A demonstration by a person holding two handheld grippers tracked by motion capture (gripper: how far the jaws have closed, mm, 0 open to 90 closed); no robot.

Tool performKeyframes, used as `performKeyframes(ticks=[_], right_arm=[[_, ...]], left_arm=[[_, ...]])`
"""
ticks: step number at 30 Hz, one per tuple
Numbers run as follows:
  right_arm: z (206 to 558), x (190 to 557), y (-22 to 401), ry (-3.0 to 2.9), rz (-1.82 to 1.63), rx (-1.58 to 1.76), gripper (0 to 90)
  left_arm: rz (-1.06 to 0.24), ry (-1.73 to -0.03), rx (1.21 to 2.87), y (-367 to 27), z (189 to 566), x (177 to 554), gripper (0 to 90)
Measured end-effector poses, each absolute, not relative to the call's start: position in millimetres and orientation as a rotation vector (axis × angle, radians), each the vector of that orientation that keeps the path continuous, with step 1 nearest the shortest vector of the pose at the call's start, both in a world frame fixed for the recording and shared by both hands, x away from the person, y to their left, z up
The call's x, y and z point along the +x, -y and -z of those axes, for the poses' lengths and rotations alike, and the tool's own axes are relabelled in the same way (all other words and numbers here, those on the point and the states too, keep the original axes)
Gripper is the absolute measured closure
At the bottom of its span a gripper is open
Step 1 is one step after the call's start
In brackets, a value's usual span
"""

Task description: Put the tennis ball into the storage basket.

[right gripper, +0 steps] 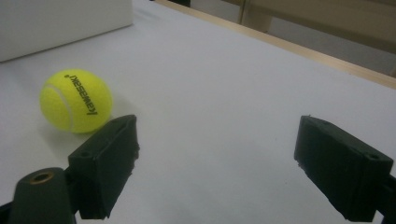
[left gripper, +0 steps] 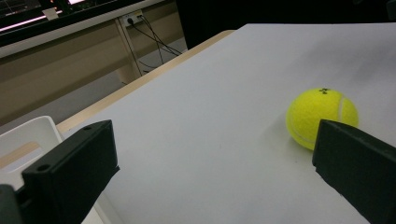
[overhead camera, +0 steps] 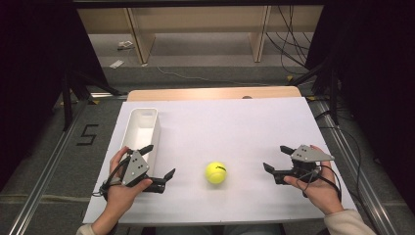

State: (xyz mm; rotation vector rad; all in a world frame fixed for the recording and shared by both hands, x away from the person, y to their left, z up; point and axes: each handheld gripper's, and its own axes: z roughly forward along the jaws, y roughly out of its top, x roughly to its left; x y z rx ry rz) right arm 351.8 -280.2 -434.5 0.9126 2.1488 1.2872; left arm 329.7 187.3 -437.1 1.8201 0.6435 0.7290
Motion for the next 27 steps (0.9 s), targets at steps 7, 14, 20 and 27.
performKeyframes(ticks=[7,14,20,27], right_arm=[[434,351,279,-2.153,-1.288,0.901,14.6],[434,351,272,-2.178,-1.302,0.895,15.0],[436,353,259,-2.2,-1.326,0.875,15.0],[437,354,241,-2.236,-1.337,0.825,15.1]], left_arm=[[-0.731,-0.645,1.813,-188,436,329,0.0],[-0.728,-0.648,1.812,-188,436,329,0.0],[-0.727,-0.646,1.812,-188,436,329,0.0],[-0.727,-0.645,1.809,-188,436,329,0.0]])
